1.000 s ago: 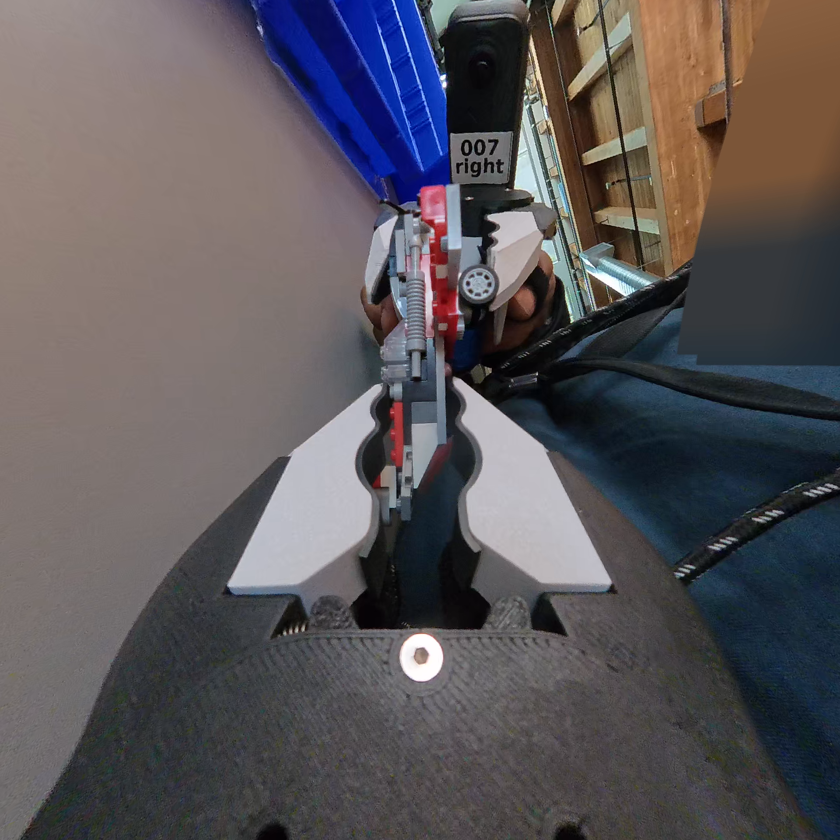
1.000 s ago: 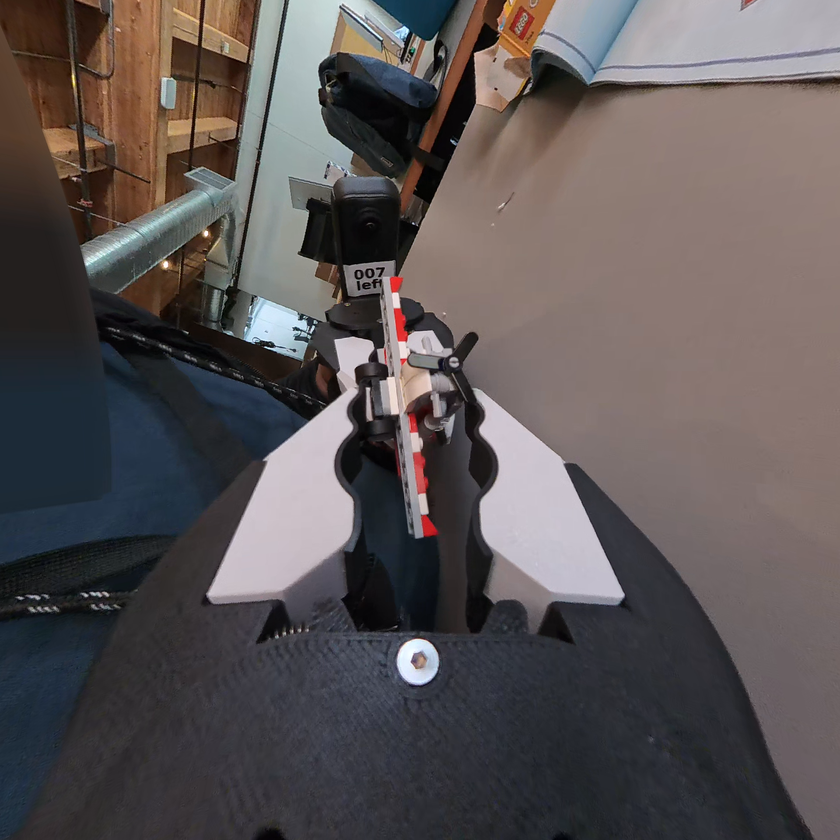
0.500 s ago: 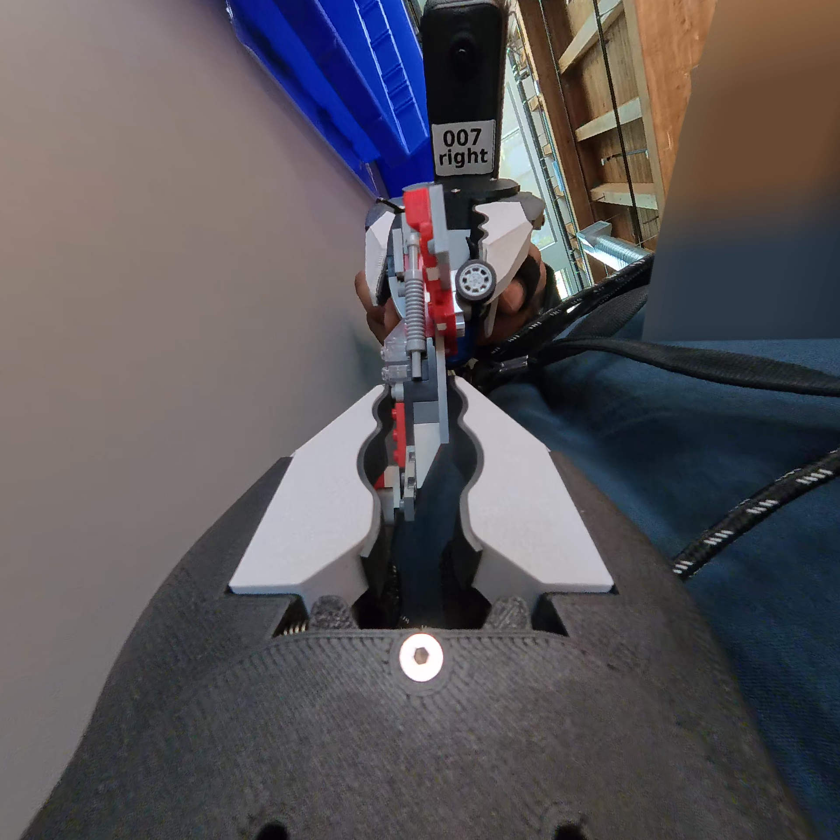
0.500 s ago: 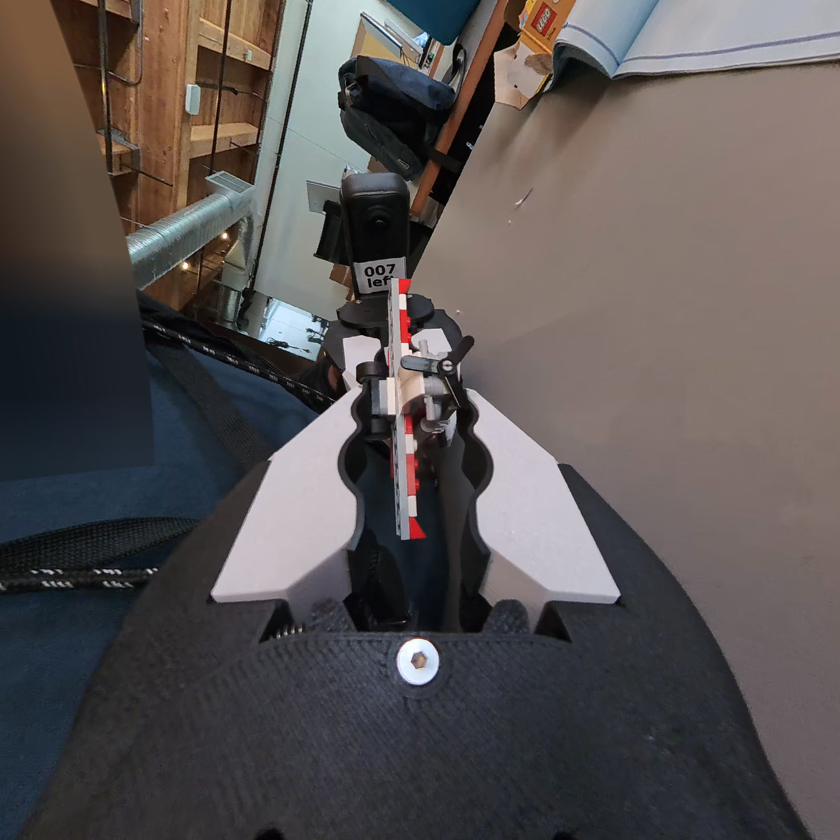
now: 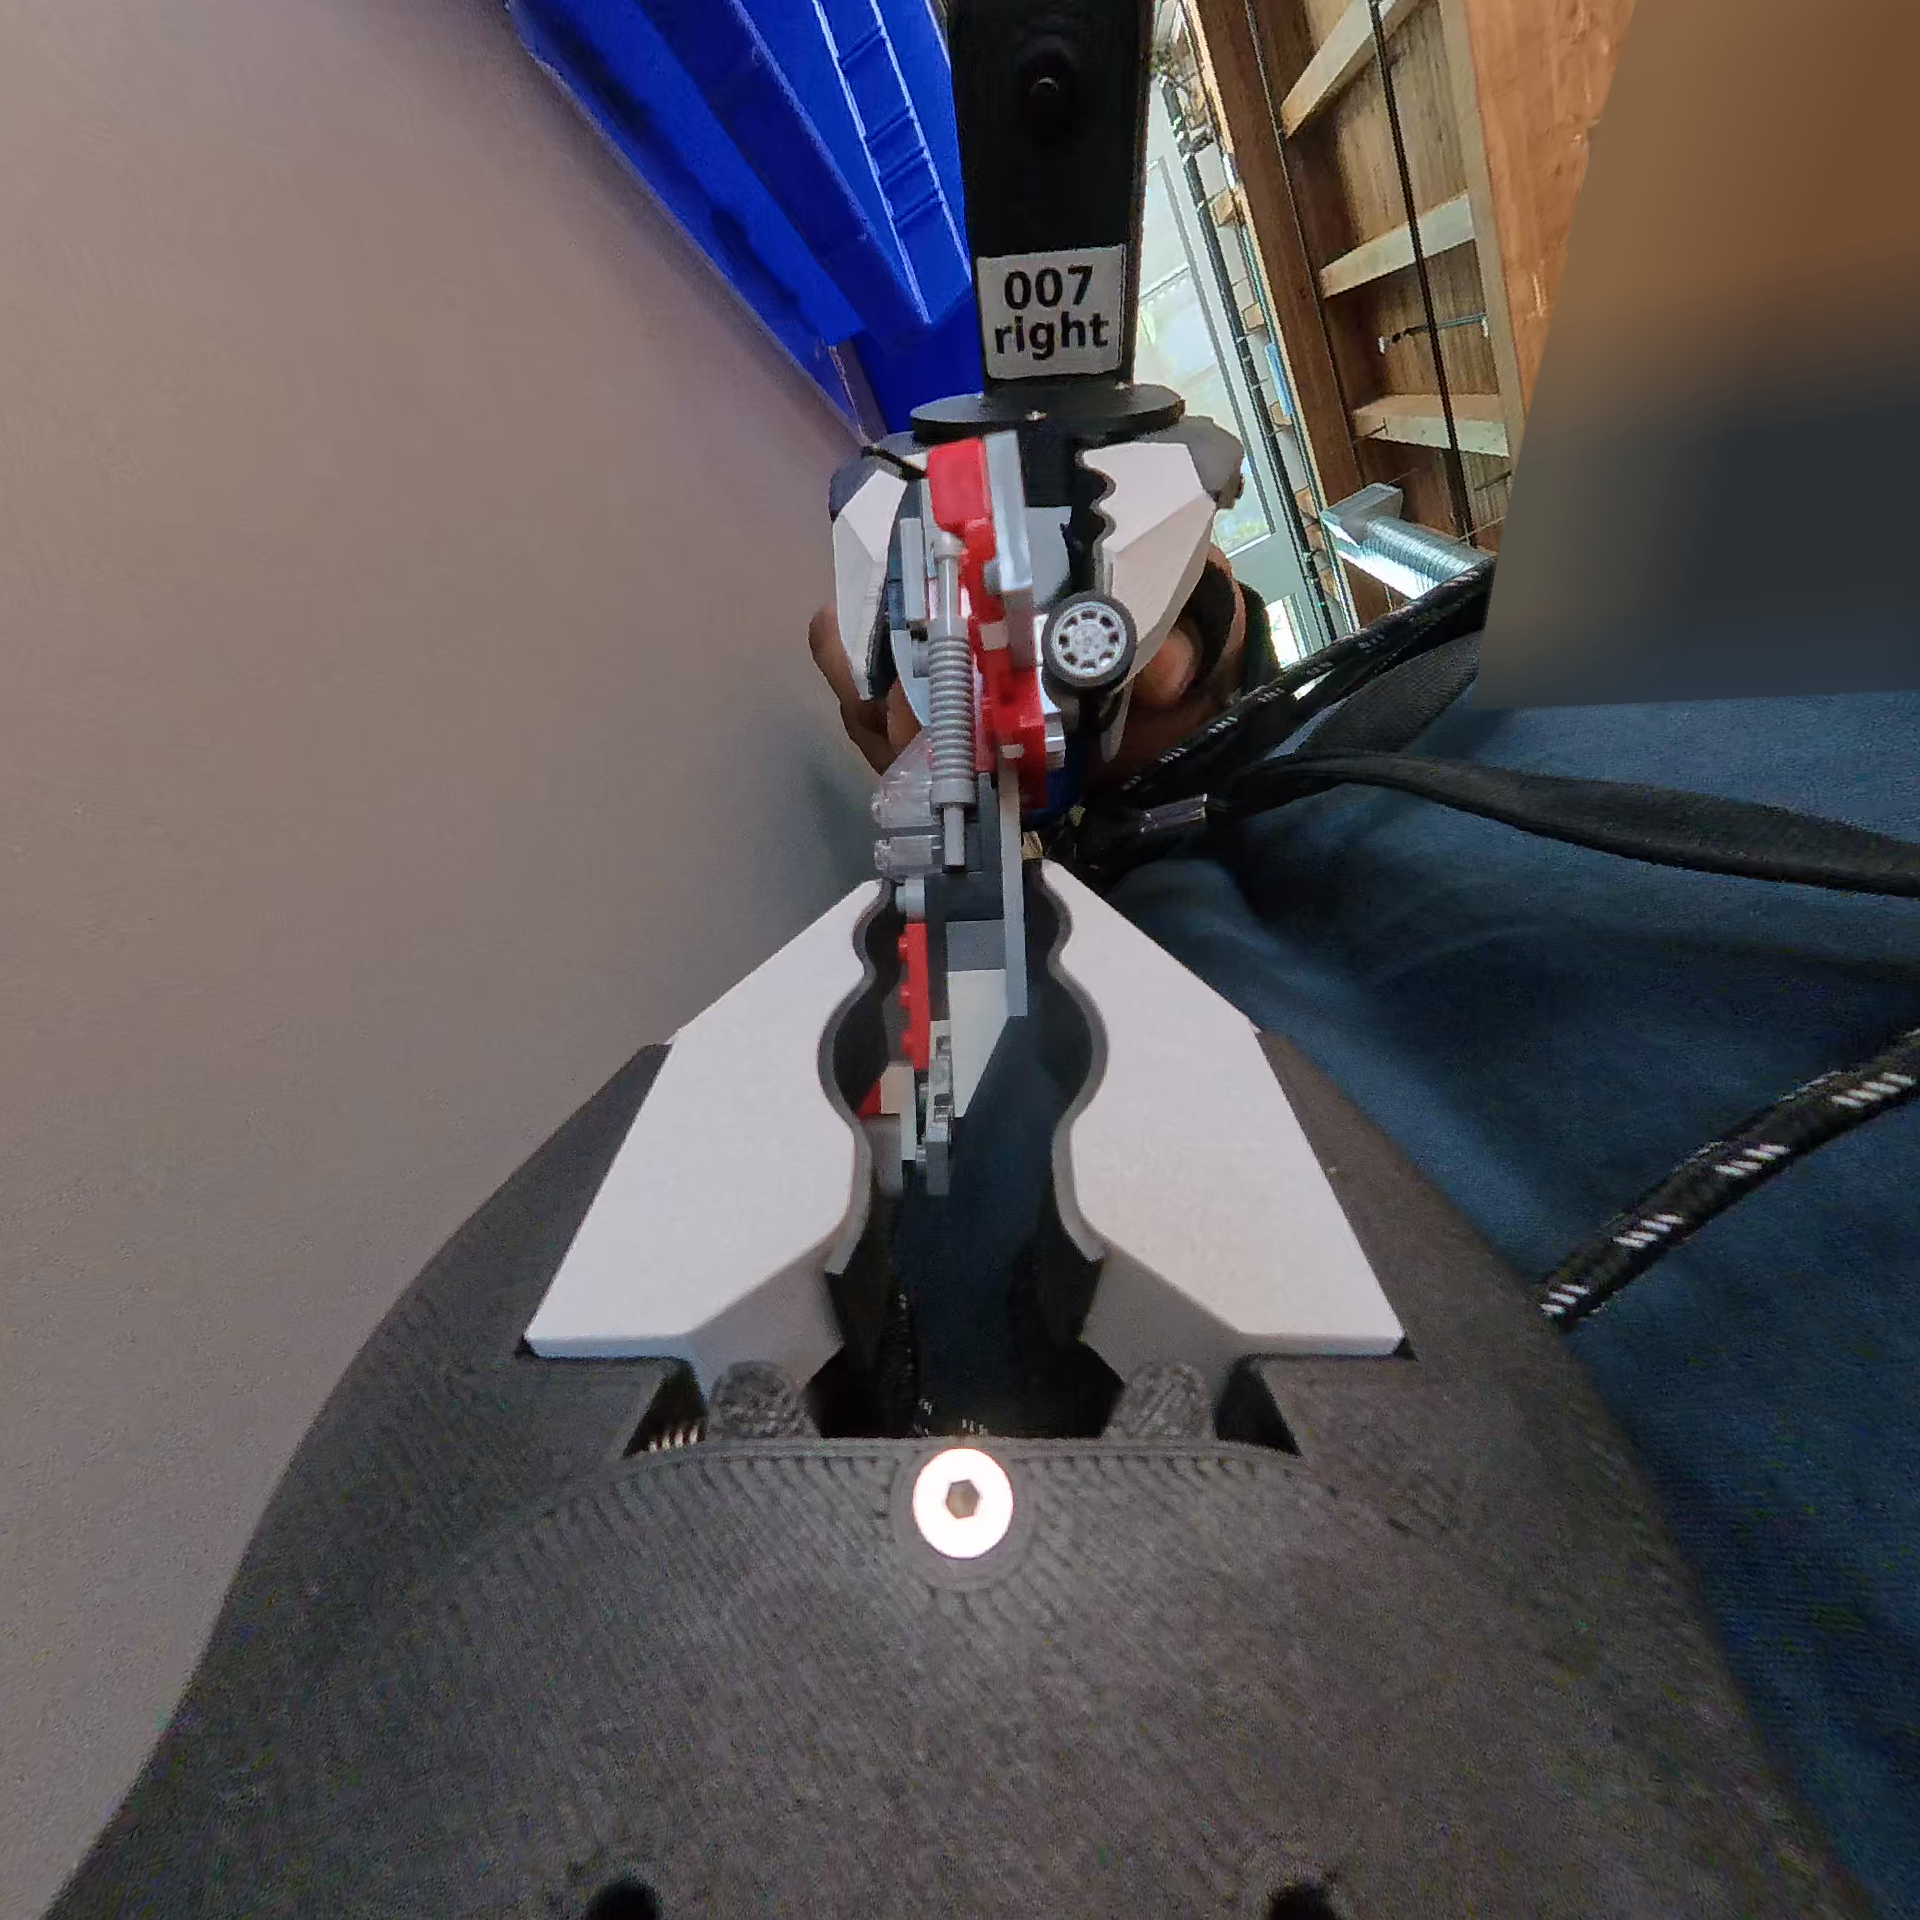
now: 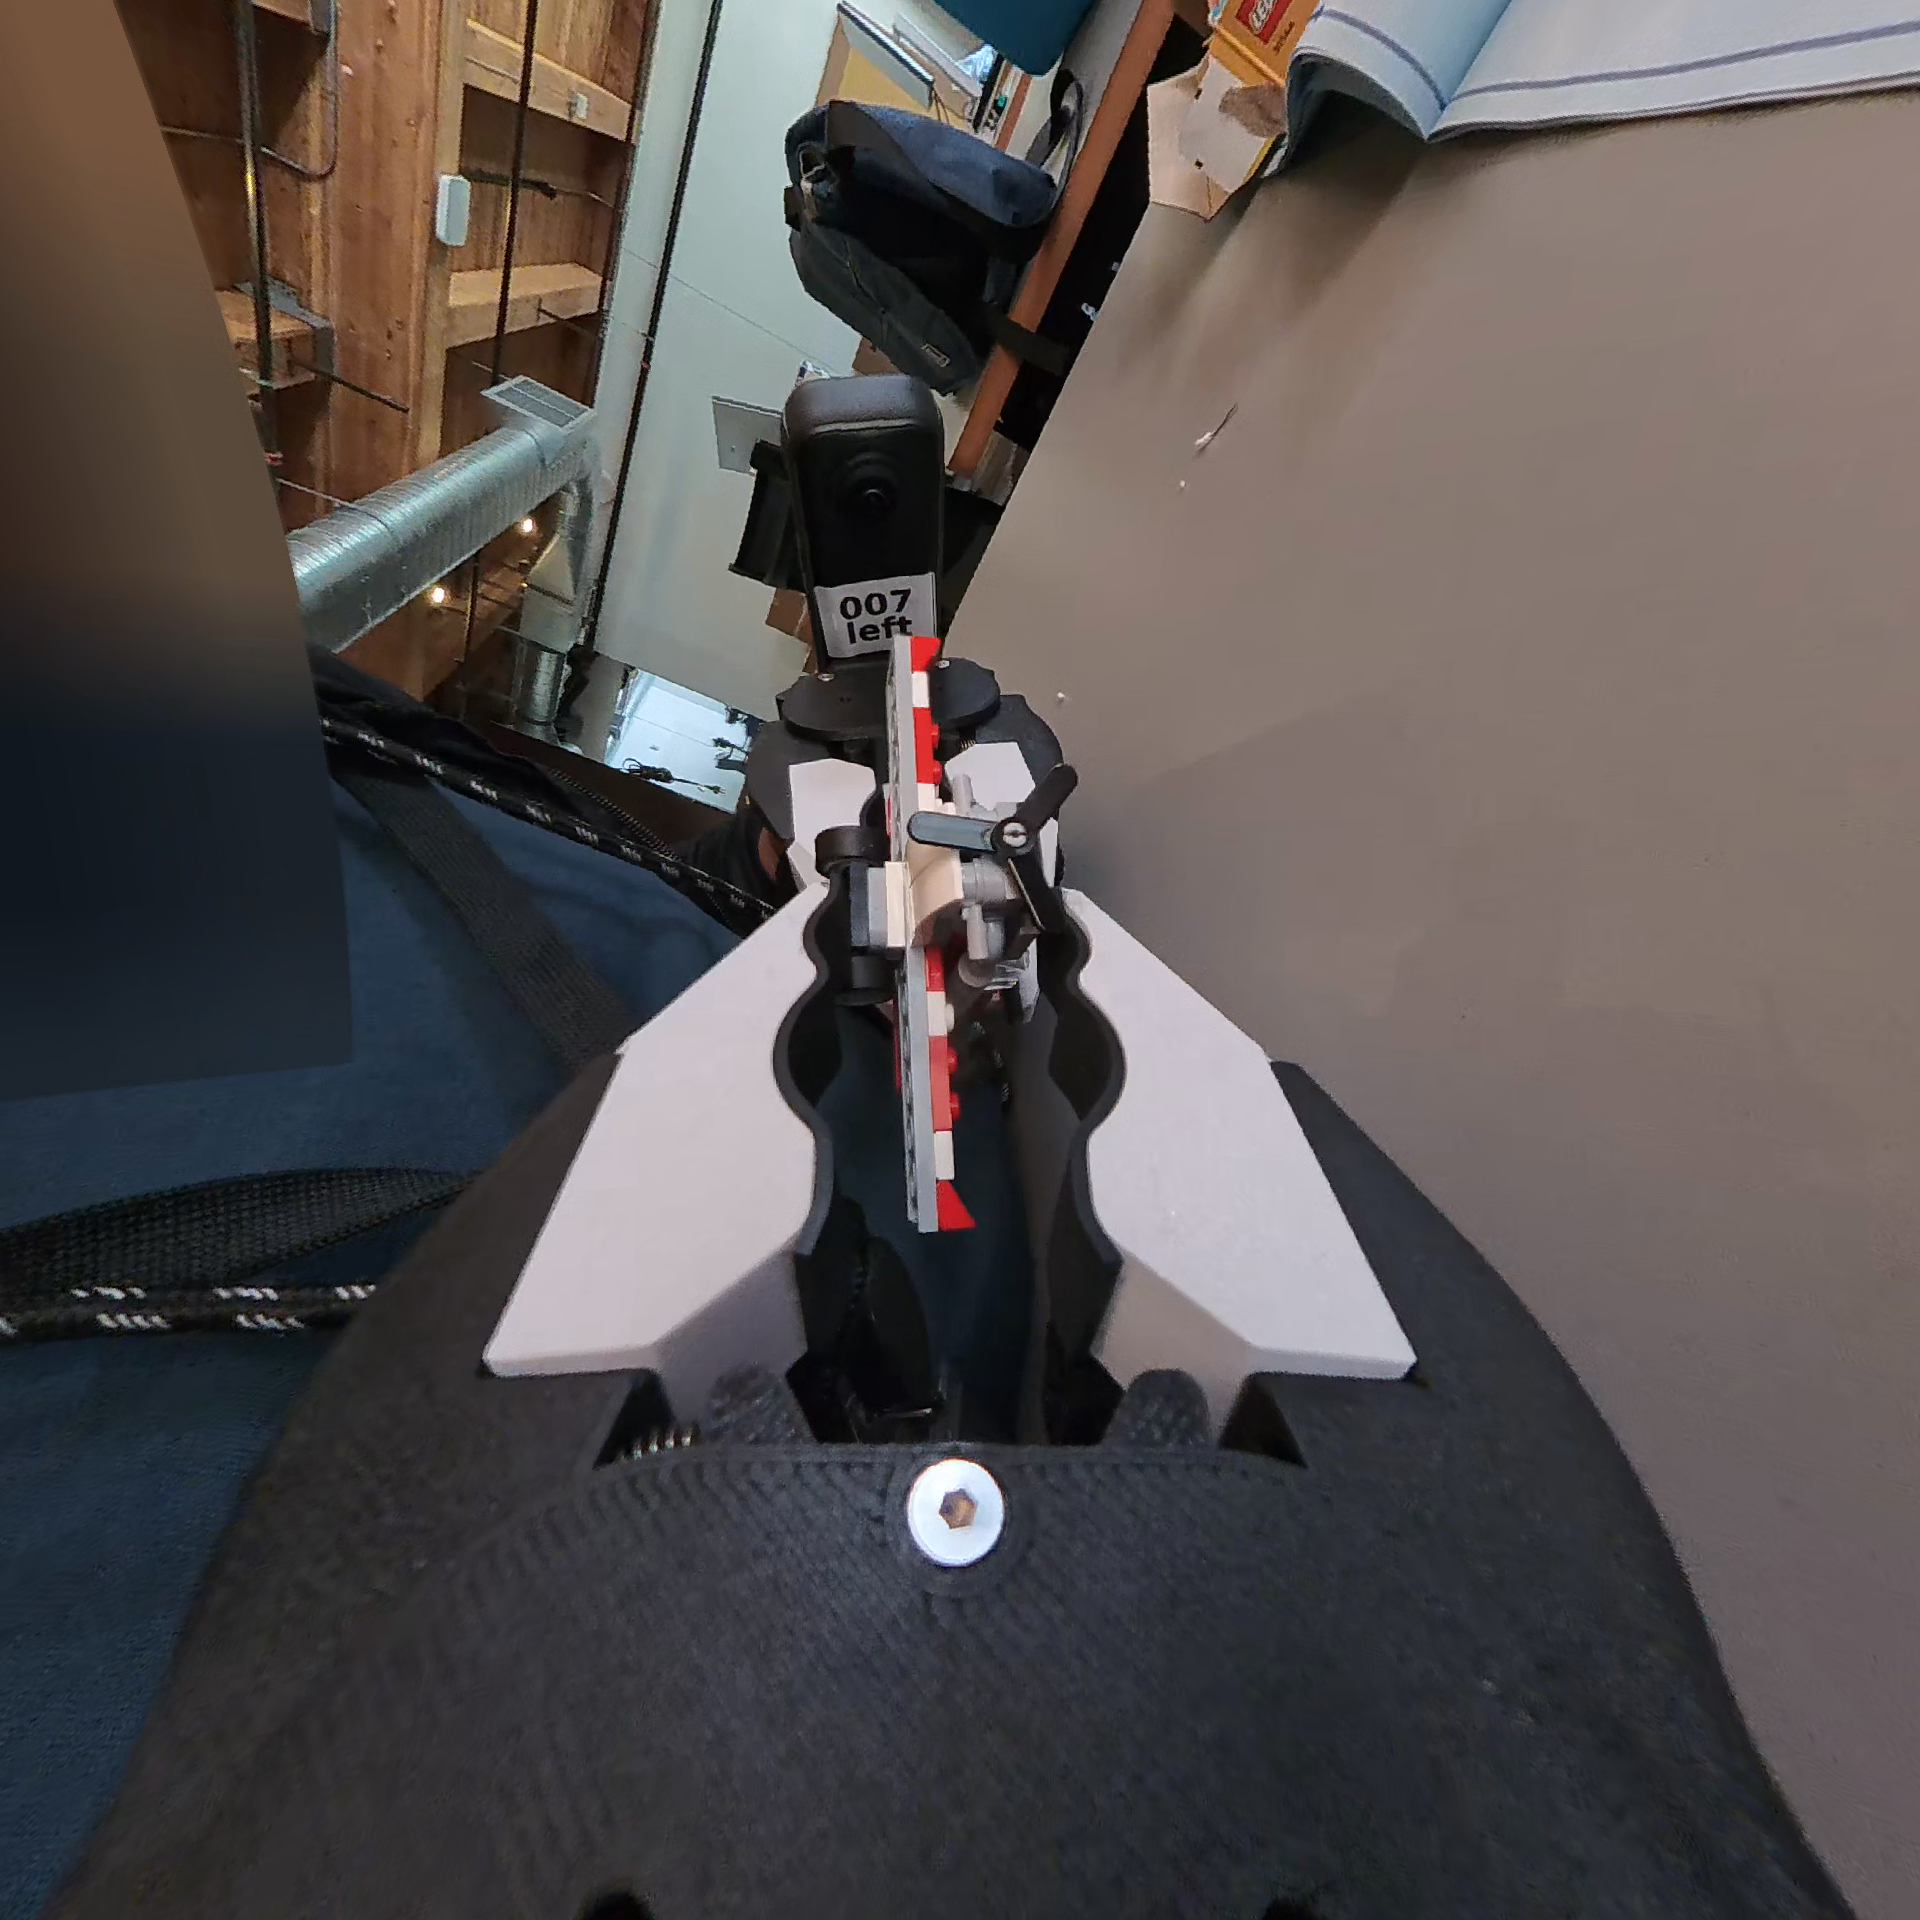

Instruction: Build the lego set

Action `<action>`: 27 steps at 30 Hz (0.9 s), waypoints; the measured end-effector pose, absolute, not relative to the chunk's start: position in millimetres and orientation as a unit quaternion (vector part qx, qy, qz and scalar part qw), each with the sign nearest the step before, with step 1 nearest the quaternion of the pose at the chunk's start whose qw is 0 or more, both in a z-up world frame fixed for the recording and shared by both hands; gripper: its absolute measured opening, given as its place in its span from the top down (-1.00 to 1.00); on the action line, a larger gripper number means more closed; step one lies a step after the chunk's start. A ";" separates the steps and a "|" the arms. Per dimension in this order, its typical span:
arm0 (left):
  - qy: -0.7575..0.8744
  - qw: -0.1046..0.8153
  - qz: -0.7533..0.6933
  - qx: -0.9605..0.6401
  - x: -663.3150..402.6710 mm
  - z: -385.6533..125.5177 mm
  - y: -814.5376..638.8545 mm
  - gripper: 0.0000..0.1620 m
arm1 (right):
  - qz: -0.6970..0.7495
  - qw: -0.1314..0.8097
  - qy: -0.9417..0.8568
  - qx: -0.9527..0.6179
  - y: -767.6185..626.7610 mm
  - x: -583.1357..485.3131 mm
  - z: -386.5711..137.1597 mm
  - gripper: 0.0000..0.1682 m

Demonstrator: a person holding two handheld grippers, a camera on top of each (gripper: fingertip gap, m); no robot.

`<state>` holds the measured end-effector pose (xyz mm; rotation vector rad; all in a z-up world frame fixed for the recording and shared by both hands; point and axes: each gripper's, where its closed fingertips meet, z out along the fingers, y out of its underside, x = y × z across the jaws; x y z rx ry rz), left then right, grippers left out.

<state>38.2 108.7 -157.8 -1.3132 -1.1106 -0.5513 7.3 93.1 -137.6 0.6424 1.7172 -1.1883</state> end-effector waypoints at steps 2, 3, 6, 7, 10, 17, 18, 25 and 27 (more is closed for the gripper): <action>-0.482 0.619 -0.240 -0.572 38.4 -158.0 109.0 0.73 | -0.481 0.463 0.697 0.261 93.2 7.5 -137.9 0.57; -0.482 0.619 -0.241 -0.571 38.5 -157.8 109.0 0.73 | -0.480 0.465 0.696 0.262 93.1 7.4 -137.8 0.57; -0.482 0.619 -0.240 -0.572 38.7 -157.6 108.9 0.73 | -0.479 0.467 0.695 0.264 92.9 7.4 -138.1 0.57; -0.483 0.619 -0.240 -0.571 38.5 -157.5 108.8 0.73 | -0.479 0.468 0.694 0.265 92.8 7.2 -137.9 0.57; -0.487 0.619 -0.239 -0.568 37.8 -158.1 108.5 0.73 | -0.479 0.468 0.693 0.268 92.2 6.4 -138.9 0.57; -0.530 0.620 -0.236 -0.529 25.2 -161.2 102.0 0.72 | -0.496 0.432 0.692 0.297 86.1 -11.5 -144.7 0.27; -0.537 0.618 -0.235 -0.525 23.5 -162.2 101.1 0.72 | -0.497 0.432 0.689 0.303 86.4 -14.5 -145.1 0.23; -0.577 0.606 -0.239 -0.492 17.6 -170.0 96.5 0.72 | -0.489 0.441 0.677 0.328 86.8 -16.8 -148.7 0.23; -0.571 0.608 -0.236 -0.499 19.0 -167.6 98.5 0.73 | -0.484 0.442 0.680 0.327 86.2 -14.4 -150.2 0.28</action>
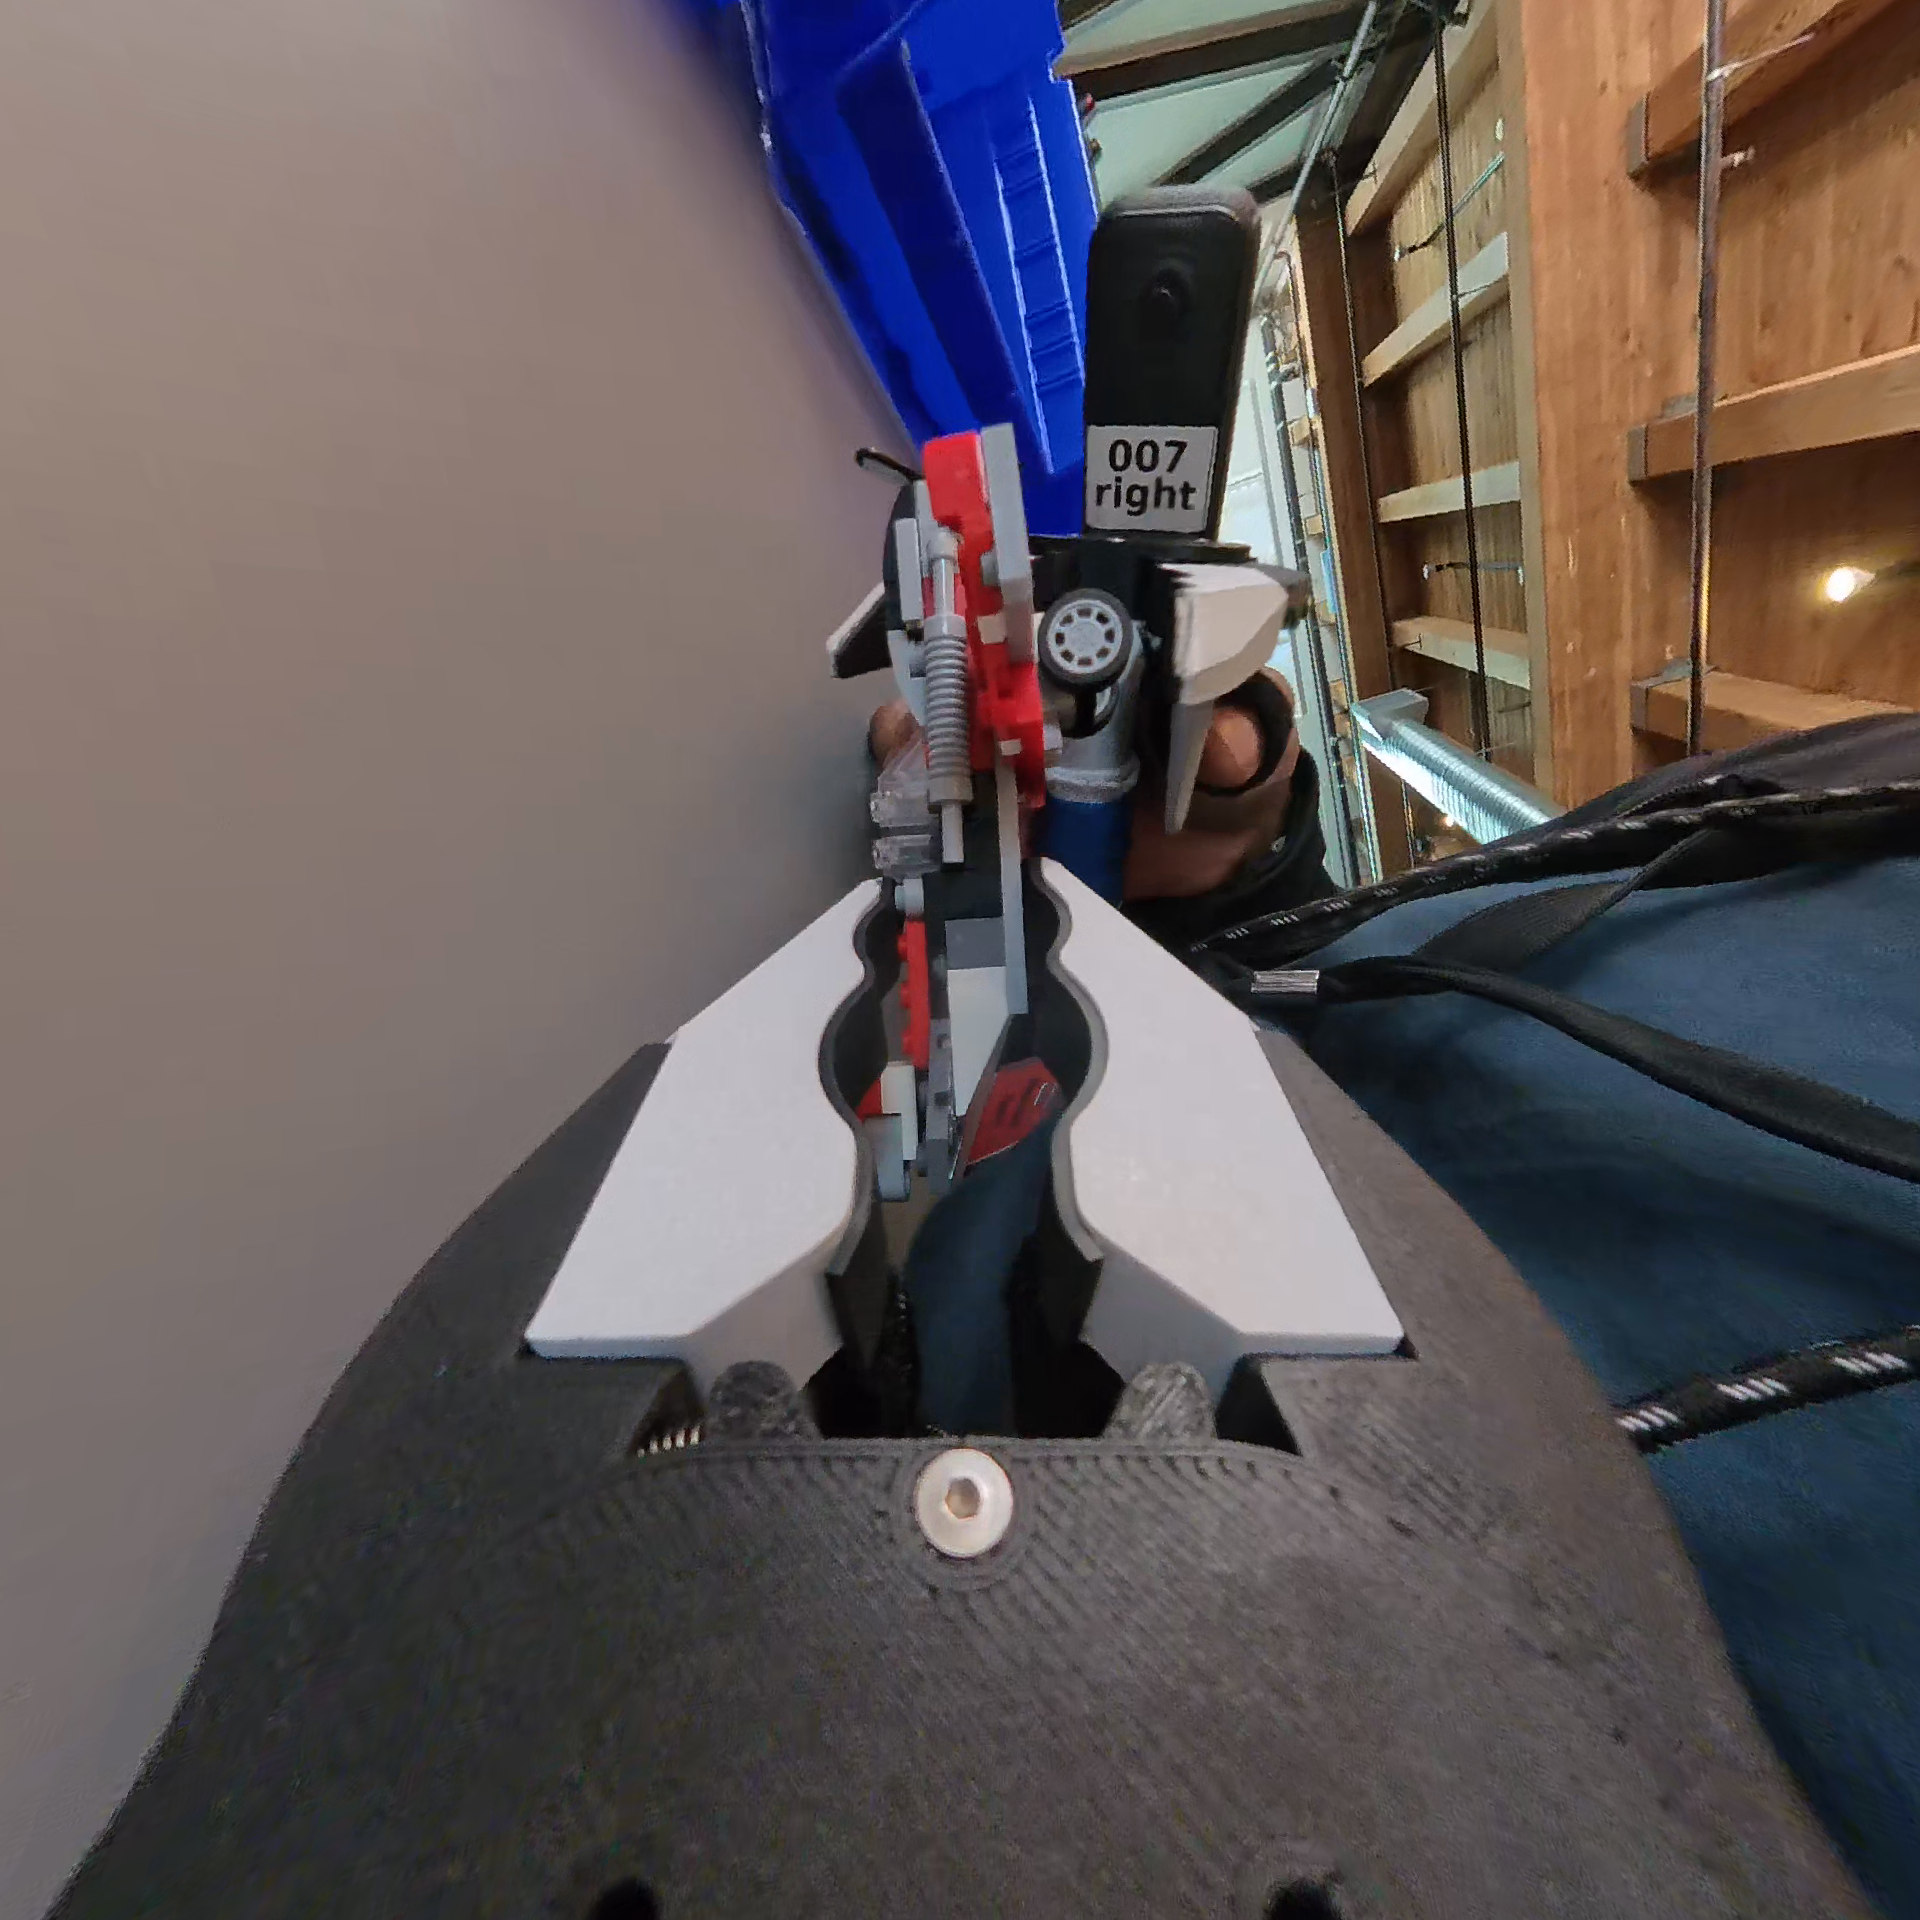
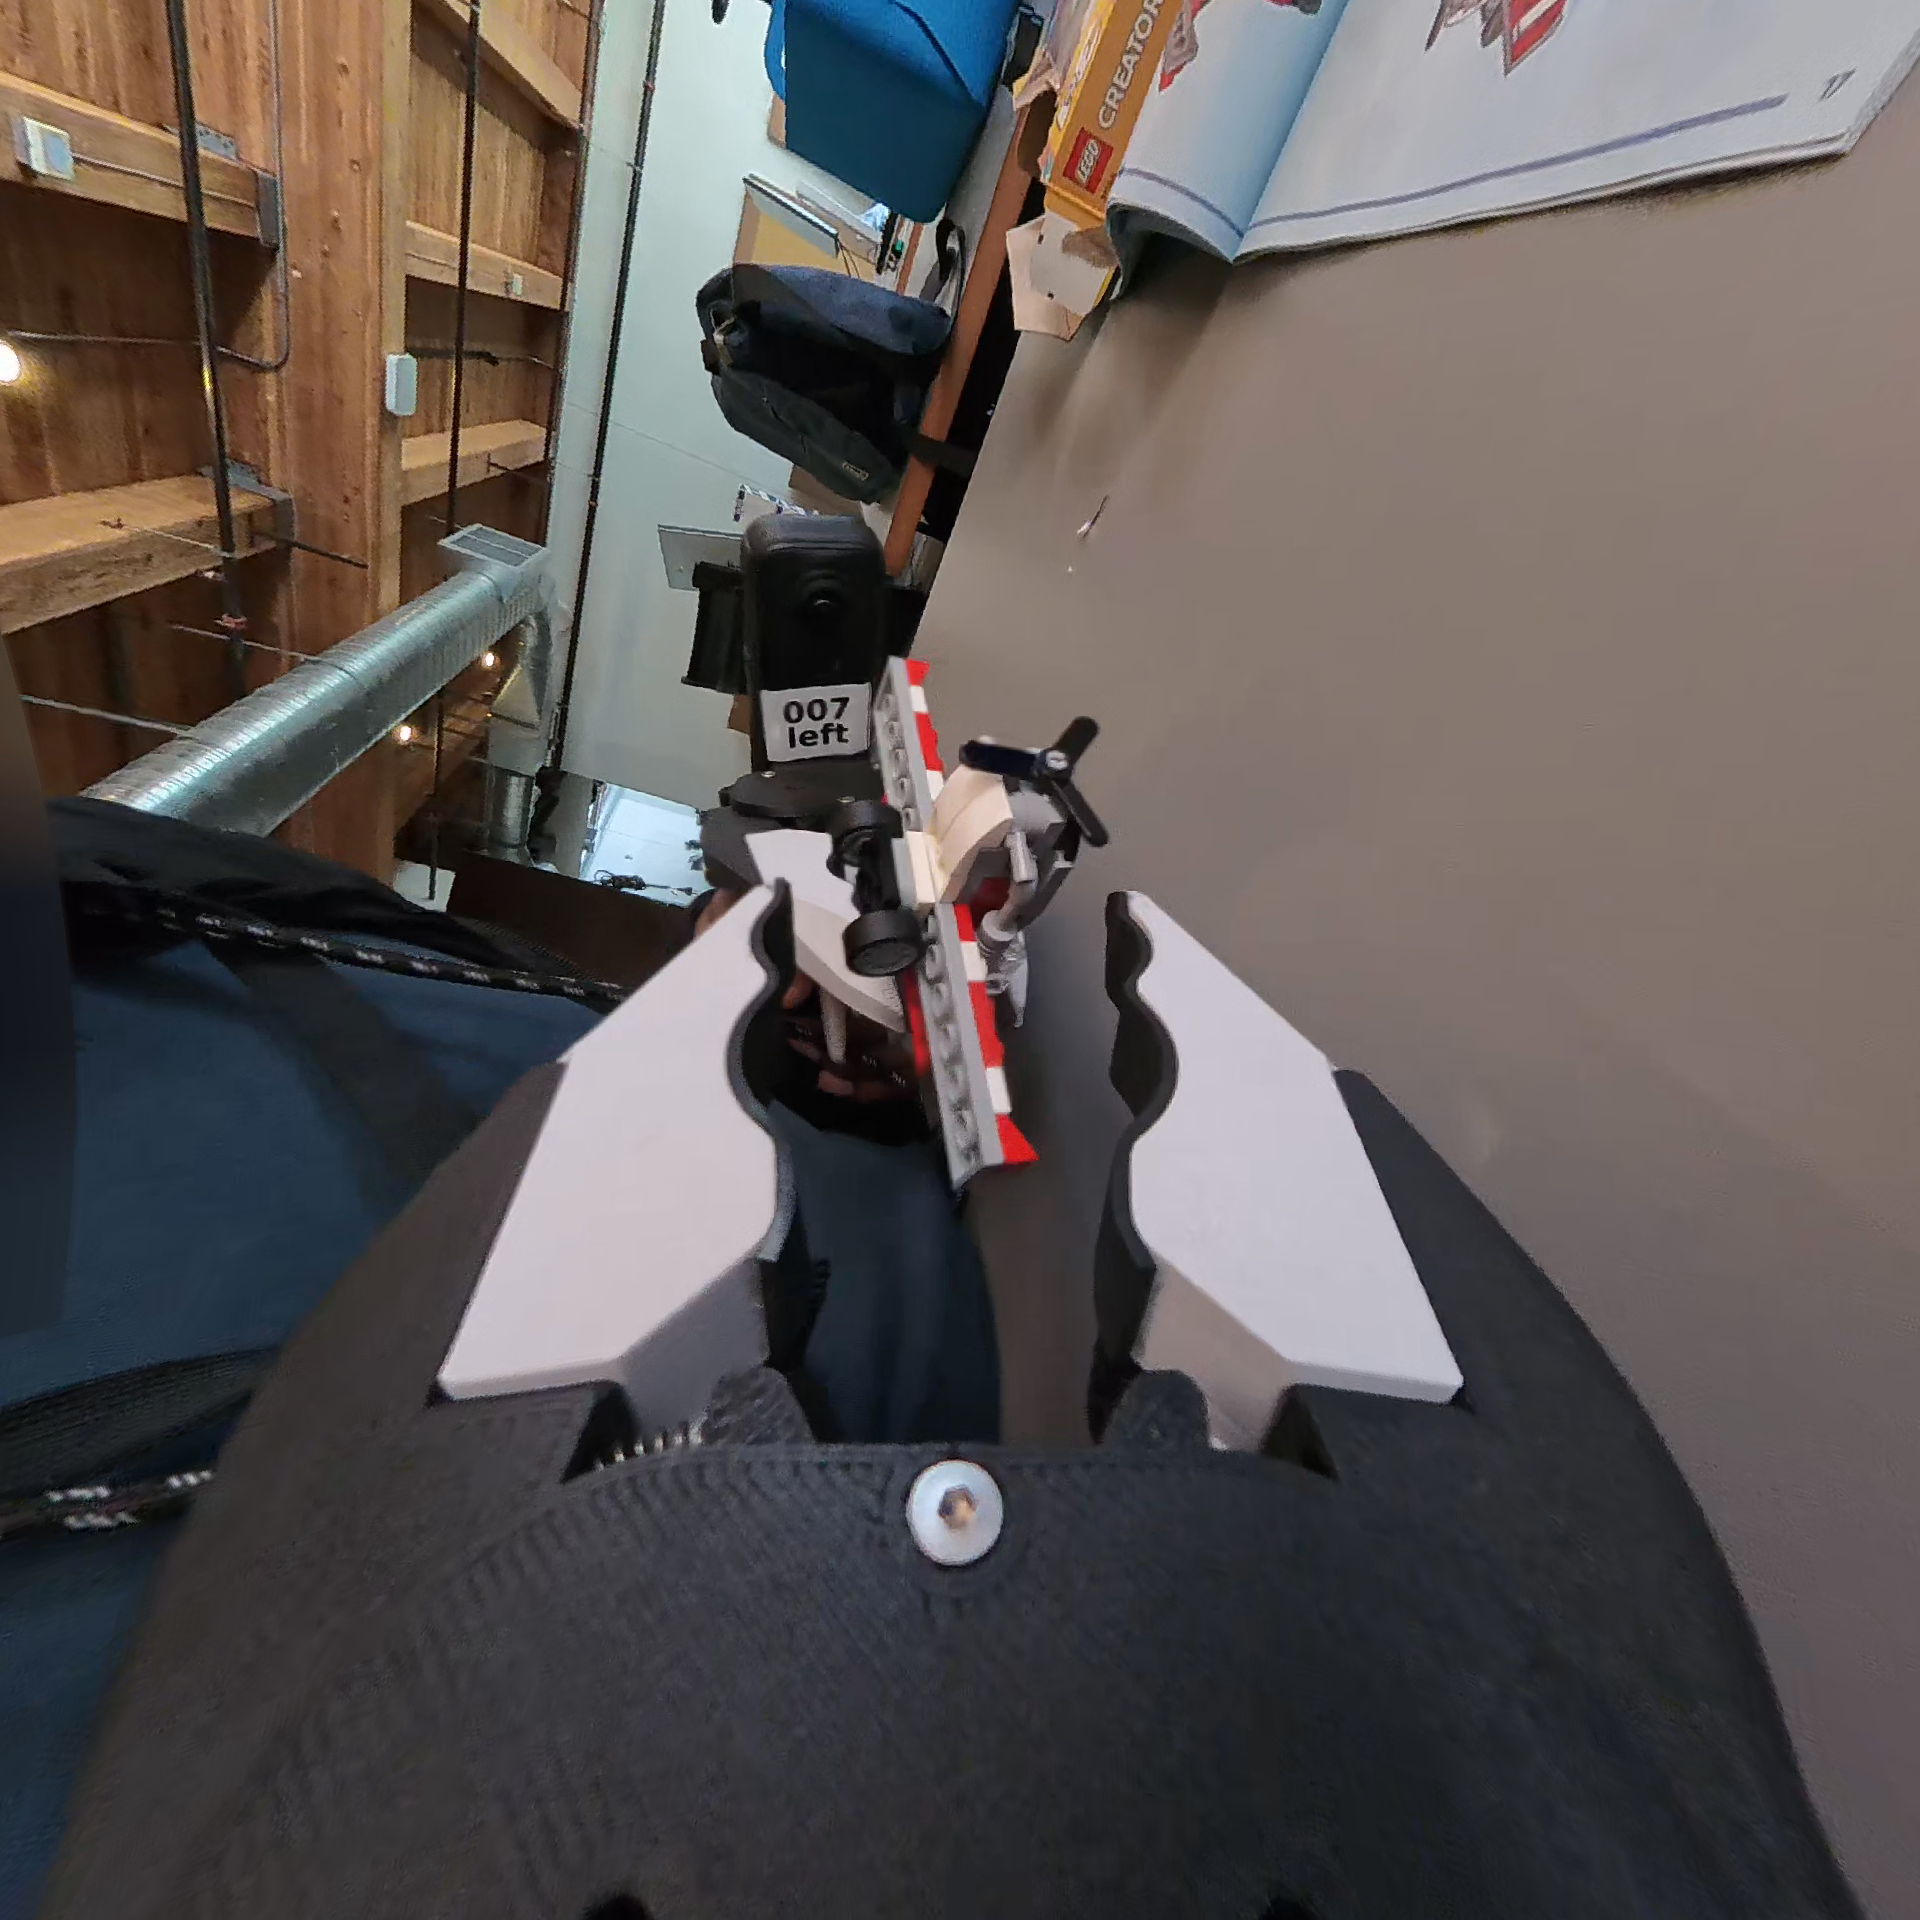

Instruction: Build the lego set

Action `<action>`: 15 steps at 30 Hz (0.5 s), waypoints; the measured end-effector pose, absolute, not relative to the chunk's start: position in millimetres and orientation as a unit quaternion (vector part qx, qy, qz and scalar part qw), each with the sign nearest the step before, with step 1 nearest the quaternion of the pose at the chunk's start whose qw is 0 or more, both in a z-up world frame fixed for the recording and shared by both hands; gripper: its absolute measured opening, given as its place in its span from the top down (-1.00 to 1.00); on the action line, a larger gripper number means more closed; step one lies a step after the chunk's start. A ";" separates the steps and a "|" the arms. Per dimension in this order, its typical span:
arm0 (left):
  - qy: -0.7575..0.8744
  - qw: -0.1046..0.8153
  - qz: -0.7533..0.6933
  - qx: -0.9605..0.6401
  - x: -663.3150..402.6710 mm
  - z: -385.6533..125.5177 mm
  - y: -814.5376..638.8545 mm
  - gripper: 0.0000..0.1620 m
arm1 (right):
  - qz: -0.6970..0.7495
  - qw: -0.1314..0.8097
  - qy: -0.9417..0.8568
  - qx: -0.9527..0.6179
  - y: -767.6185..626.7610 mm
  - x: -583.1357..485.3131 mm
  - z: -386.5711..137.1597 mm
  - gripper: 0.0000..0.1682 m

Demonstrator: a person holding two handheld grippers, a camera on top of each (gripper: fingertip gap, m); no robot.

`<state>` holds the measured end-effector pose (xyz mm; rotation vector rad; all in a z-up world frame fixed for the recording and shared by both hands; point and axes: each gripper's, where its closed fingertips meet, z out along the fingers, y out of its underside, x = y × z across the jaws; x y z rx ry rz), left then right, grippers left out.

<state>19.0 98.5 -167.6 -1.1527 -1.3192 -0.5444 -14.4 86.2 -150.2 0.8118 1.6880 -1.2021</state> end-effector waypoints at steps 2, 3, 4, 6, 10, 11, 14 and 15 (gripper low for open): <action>-0.564 0.608 -0.228 -0.511 20.6 -165.5 100.6 0.72 | -0.482 0.447 0.680 0.323 85.6 -11.4 -150.2 0.36; -0.560 0.607 -0.224 -0.518 21.6 -164.8 101.5 0.72 | -0.484 0.450 0.679 0.320 85.2 -9.9 -149.1 0.40; -0.556 0.606 -0.220 -0.524 22.5 -164.0 102.5 0.72 | -0.487 0.454 0.676 0.316 85.0 -8.2 -147.7 0.44; -0.551 0.605 -0.213 -0.533 23.8 -163.0 103.6 0.72 | -0.491 0.461 0.673 0.306 84.5 -4.2 -144.7 0.49; -0.535 0.612 -0.207 -0.544 26.7 -158.3 105.3 0.72 | -0.505 0.459 0.674 0.283 85.5 -1.3 -136.7 0.51; -0.528 0.613 -0.204 -0.551 28.1 -157.3 106.9 0.72 | -0.508 0.462 0.672 0.277 85.9 -0.7 -134.1 0.54; -0.514 0.614 -0.199 -0.566 30.8 -155.0 110.1 0.73 | -0.512 0.468 0.668 0.268 87.3 0.1 -130.0 0.58; -0.512 0.614 -0.198 -0.567 30.6 -154.6 110.1 0.73 | -0.513 0.469 0.668 0.267 87.6 0.0 -129.8 0.58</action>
